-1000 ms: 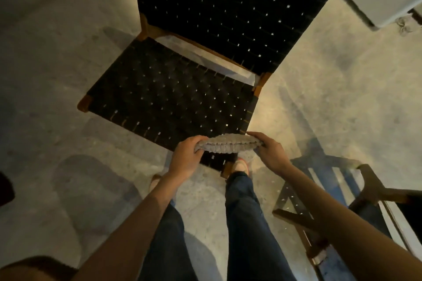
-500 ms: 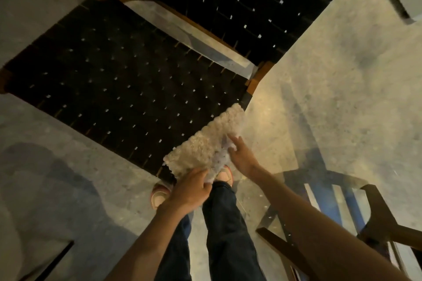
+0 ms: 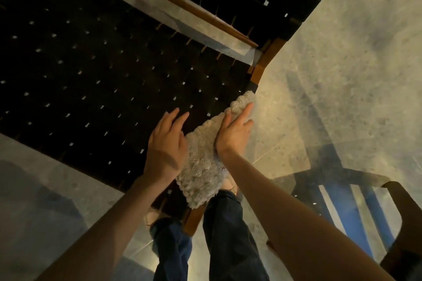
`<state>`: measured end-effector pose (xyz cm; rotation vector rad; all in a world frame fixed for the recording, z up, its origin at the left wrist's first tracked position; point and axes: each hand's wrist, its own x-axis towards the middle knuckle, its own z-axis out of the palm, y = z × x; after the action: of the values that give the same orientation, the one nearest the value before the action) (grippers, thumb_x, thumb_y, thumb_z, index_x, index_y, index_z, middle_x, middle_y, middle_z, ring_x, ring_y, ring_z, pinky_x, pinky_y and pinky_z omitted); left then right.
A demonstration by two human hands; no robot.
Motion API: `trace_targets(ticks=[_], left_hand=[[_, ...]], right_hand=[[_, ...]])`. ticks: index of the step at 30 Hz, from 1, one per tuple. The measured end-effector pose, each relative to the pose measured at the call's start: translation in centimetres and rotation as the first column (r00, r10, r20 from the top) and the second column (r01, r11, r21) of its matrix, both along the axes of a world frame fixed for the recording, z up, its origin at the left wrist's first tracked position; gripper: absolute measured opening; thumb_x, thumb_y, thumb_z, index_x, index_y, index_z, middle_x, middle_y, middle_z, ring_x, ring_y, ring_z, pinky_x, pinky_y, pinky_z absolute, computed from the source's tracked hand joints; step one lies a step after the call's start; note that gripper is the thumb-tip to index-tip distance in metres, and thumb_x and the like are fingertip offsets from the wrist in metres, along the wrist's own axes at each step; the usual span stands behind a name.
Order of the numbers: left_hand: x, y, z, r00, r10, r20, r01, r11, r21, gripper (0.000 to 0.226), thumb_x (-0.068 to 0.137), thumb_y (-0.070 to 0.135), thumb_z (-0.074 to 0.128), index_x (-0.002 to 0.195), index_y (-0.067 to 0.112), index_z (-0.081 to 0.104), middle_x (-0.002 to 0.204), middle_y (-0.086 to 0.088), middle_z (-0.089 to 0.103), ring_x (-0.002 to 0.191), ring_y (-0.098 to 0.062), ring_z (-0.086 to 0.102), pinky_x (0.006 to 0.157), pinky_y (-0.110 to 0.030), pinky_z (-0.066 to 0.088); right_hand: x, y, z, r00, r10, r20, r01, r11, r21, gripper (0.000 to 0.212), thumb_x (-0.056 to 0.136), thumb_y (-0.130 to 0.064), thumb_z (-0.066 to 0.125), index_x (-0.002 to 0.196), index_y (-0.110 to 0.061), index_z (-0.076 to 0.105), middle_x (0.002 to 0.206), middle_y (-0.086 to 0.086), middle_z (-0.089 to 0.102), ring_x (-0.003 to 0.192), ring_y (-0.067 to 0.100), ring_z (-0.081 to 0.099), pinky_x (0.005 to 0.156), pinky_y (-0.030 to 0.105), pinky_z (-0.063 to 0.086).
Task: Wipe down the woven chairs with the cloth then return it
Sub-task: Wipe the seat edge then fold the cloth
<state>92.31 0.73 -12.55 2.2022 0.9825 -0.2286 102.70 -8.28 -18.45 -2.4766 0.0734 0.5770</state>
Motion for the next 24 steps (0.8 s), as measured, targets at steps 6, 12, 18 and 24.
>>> trace_targets(ticks=[6,12,18,24], left_hand=[[3.5,1.1,-1.9,0.998,-0.056,-0.011,0.055,0.998,-0.035,0.047,0.101,0.018,0.034,0.147,0.025,0.028,0.157,0.006,0.016,0.146,-0.012,0.003,0.119,-0.040,0.010],[5.2,1.3,-3.1,0.998,-0.067,0.003,0.068,0.998,-0.020,0.046,0.101,0.018,0.037,0.146,0.025,0.032,0.157,0.004,0.019,0.146,-0.015,0.006,0.118,-0.037,0.007],[5.8,1.7,-4.6,0.998,-0.053,-0.028,0.052,0.998,-0.040,0.045,0.101,0.020,0.035,0.146,0.027,0.030,0.158,0.003,0.013,0.146,-0.017,0.000,0.116,-0.038,0.002],[4.3,1.3,-5.6,0.997,-0.076,0.018,0.076,0.996,-0.037,0.045,0.101,0.019,0.036,0.145,0.026,0.031,0.158,-0.001,0.014,0.146,-0.021,-0.001,0.113,-0.034,-0.003]], right_hand=[[6.0,0.6,-1.7,0.988,0.120,0.100,-0.118,0.993,-0.024,0.063,0.099,-0.010,0.038,0.153,-0.019,0.009,0.157,0.011,0.010,0.137,0.031,0.022,0.116,0.036,0.020],[13.9,0.4,-1.9,0.909,0.288,0.300,-0.280,0.957,-0.073,0.060,0.096,-0.015,0.051,0.150,-0.019,0.024,0.158,0.011,0.009,0.141,0.031,0.014,0.114,0.034,0.021],[12.6,1.1,-3.6,0.955,0.291,0.057,-0.292,0.956,0.022,0.065,0.100,-0.038,0.040,0.153,-0.022,0.006,0.157,0.014,-0.006,0.145,0.033,0.007,0.117,0.045,0.021],[11.6,1.2,-4.3,0.991,0.132,0.028,-0.135,0.974,0.184,0.050,0.103,-0.040,0.025,0.152,-0.036,0.013,0.160,0.002,-0.003,0.133,0.021,0.038,0.092,0.013,0.032]])
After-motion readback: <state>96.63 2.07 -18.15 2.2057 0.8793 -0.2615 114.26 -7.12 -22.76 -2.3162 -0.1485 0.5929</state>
